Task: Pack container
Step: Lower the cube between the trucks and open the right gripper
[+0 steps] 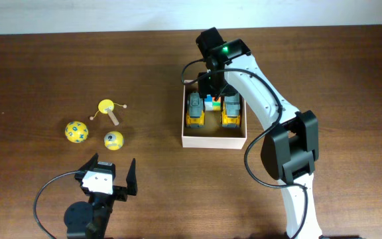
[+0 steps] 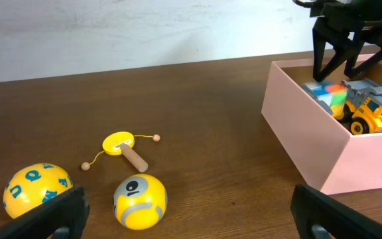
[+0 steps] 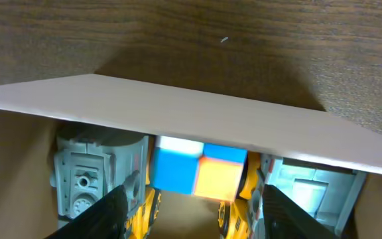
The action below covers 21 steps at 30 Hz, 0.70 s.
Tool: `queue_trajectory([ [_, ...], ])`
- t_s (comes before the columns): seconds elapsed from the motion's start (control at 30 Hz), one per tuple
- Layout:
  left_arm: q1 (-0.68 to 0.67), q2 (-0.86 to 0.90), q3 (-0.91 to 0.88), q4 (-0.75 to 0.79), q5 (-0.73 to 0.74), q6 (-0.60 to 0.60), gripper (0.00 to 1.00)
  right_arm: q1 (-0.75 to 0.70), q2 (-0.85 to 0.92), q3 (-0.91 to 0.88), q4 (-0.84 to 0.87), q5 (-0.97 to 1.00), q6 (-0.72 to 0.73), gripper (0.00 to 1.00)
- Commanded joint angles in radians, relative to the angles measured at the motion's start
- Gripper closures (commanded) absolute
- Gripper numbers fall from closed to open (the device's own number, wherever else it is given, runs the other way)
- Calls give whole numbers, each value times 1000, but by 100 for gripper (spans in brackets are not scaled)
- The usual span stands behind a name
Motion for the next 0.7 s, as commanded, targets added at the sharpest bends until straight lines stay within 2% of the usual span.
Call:
queue_trajectory([
  [0.0, 6, -8, -6, 2, 10, 16, 1, 8, 5, 9, 3, 13, 7, 39],
  [0.37, 6, -8, -6, 2, 10, 16, 1, 10, -10, 22, -40, 12, 1, 39],
  [0.67, 6, -8, -6, 2, 10, 16, 1, 39, -113, 170, -249, 12, -60, 24],
])
